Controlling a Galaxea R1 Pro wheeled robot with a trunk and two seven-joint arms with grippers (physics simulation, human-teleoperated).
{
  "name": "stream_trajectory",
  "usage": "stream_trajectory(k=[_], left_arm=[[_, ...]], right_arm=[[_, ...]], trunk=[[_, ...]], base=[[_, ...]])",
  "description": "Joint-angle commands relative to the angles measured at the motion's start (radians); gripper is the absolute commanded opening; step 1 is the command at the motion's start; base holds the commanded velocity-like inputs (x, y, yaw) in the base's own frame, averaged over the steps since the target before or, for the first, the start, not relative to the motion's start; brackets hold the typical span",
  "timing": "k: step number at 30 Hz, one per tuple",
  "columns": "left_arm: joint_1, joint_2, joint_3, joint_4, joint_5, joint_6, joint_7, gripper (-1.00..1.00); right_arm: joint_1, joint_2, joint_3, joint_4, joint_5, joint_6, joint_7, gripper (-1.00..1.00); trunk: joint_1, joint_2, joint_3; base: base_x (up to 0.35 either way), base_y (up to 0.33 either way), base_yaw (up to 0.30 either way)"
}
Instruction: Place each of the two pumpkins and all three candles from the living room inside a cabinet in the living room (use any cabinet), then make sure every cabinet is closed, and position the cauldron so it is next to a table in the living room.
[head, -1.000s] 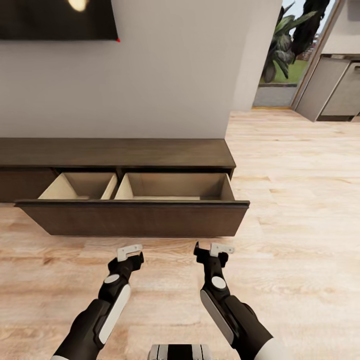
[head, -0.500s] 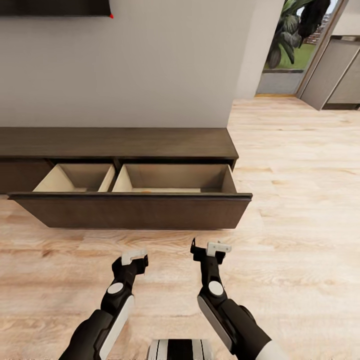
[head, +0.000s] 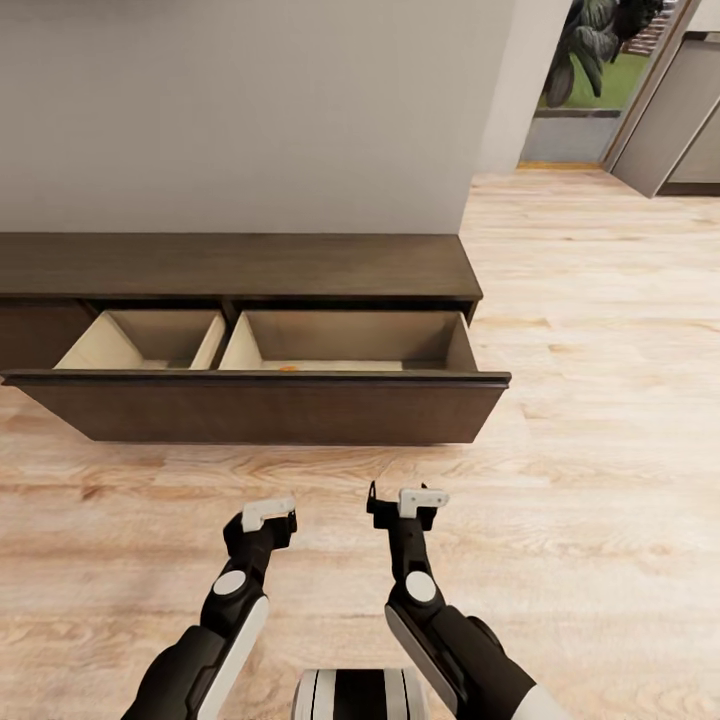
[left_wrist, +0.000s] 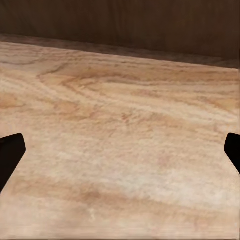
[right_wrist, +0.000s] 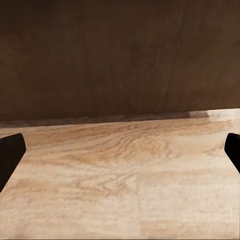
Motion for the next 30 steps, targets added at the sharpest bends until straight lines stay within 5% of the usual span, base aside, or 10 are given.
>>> stream_trajectory(k=[1,18,22,30], left_arm=[[-0.001,0.0,-0.002,-0.007,0.008,0.003,0.009,1.0],[0.001,0.0,-0.002,-0.026,0.008,0.006,0.013,1.0],[0.001,0.0,-0.002,-0.026,0.008,0.006,0.013,1.0],[0.001,0.002,-0.002,-0.026,0.008,0.005,0.013,1.0]], right_arm=[[-0.001,-0.001,0.005,0.0,-0.011,-0.009,-0.005,1.0],[-0.001,-0.001,0.007,0.004,-0.023,-0.021,-0.001,1.0],[-0.001,-0.004,0.003,0.03,-0.027,-0.046,0.066,1.0],[-0.001,-0.065,-0.002,0.047,-0.071,-0.092,0.121,1.0]], trunk=[[0.0,0.0,-0.001],[0.0,0.0,-0.001],[0.0,0.0,-0.001],[0.0,0.0,-0.001]], base=[[0.0,0.0,0.0],[0.0,0.0,0.0],[0.0,0.0,0.0],[0.0,0.0,0.0]])
